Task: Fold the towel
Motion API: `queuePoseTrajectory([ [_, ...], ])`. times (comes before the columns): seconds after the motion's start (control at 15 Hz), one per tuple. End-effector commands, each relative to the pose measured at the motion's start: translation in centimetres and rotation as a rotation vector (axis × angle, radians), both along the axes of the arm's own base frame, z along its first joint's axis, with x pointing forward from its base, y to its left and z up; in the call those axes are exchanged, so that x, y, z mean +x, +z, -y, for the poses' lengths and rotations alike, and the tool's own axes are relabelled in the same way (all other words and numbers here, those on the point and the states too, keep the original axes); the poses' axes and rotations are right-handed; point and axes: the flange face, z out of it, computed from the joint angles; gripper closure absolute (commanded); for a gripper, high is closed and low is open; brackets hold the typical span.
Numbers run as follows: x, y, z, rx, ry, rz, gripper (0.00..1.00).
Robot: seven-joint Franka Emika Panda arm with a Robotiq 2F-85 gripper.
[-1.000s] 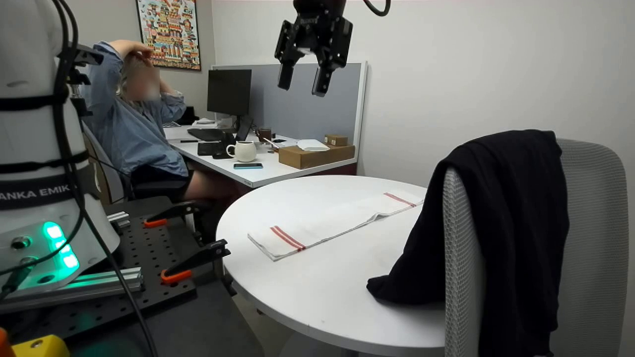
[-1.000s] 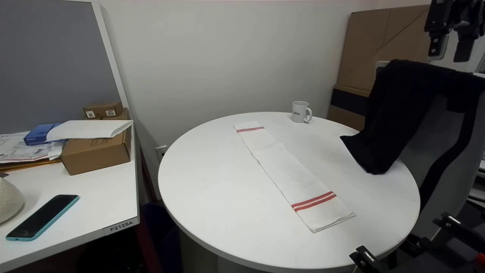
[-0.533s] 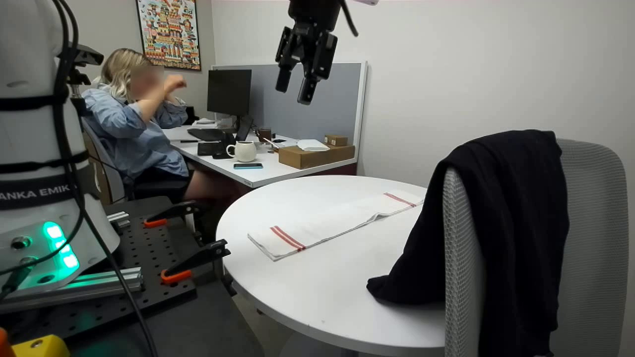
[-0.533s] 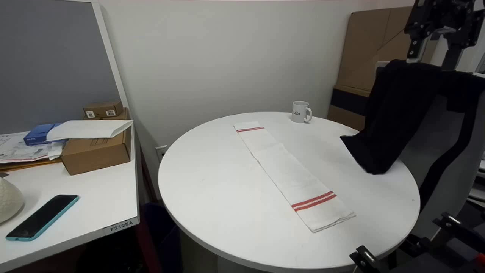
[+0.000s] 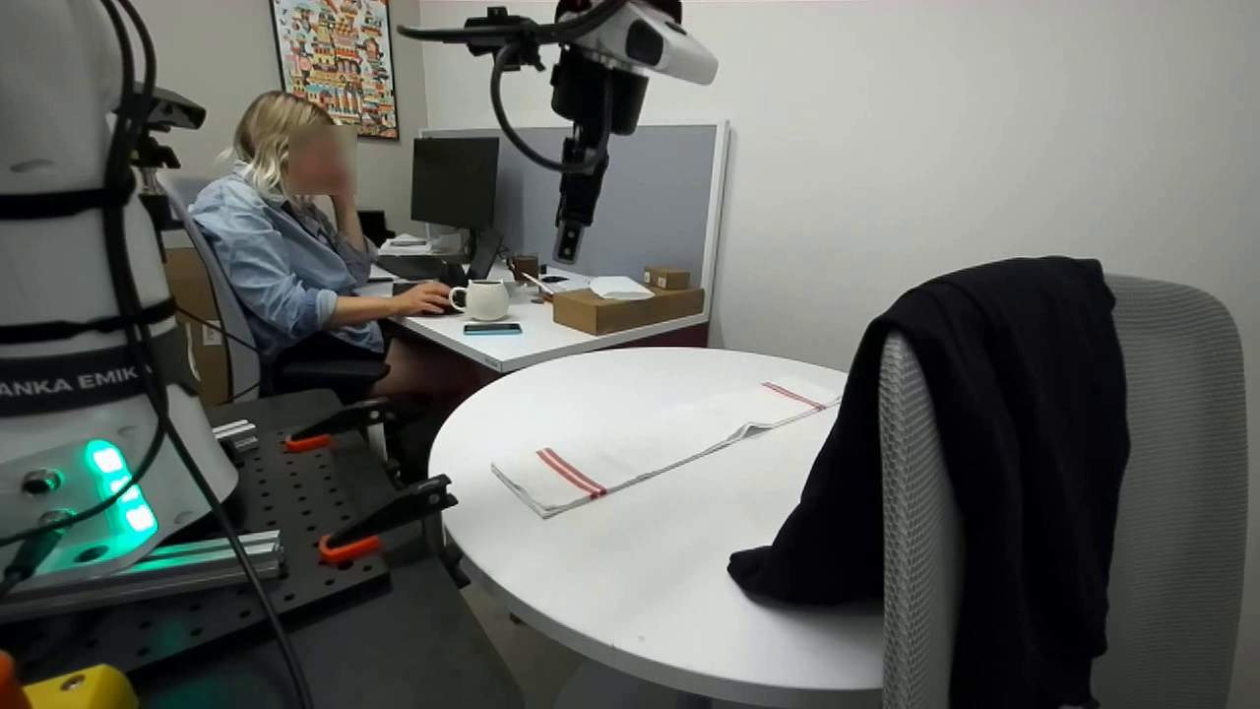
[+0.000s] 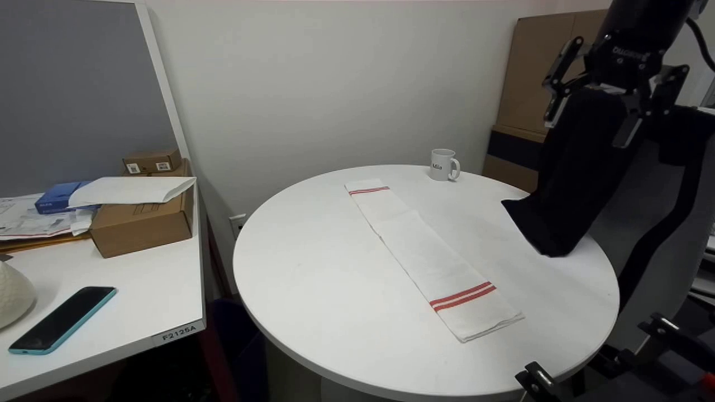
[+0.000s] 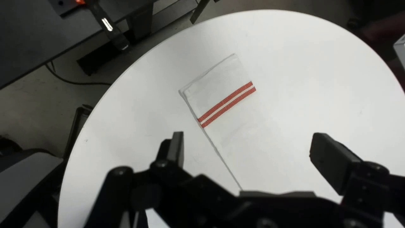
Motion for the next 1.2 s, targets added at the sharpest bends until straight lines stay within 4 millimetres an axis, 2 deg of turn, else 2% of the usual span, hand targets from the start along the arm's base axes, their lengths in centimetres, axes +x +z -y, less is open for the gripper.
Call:
queuePoseTrajectory([
  [0.0, 0.2, -2.4, -1.1, -0.020, -0.199, 0.023, 0.00],
  [0.33, 1.1, -6.3, -2.7, -0.103, -0.447, 0.061, 0.00],
  [0.4, 1.9, -6.9, -2.8, -0.121, -0.495, 0.065, 0.00],
  [0.6, 2.7, -9.5, -4.2, -0.164, -0.629, 0.087, 0.00],
  [0.8, 3.7, -12.7, -5.3, -0.194, -0.694, 0.069, 0.00],
  [1.13, 3.7, -18.3, -7.1, -0.219, -0.734, -0.004, 0.00],
])
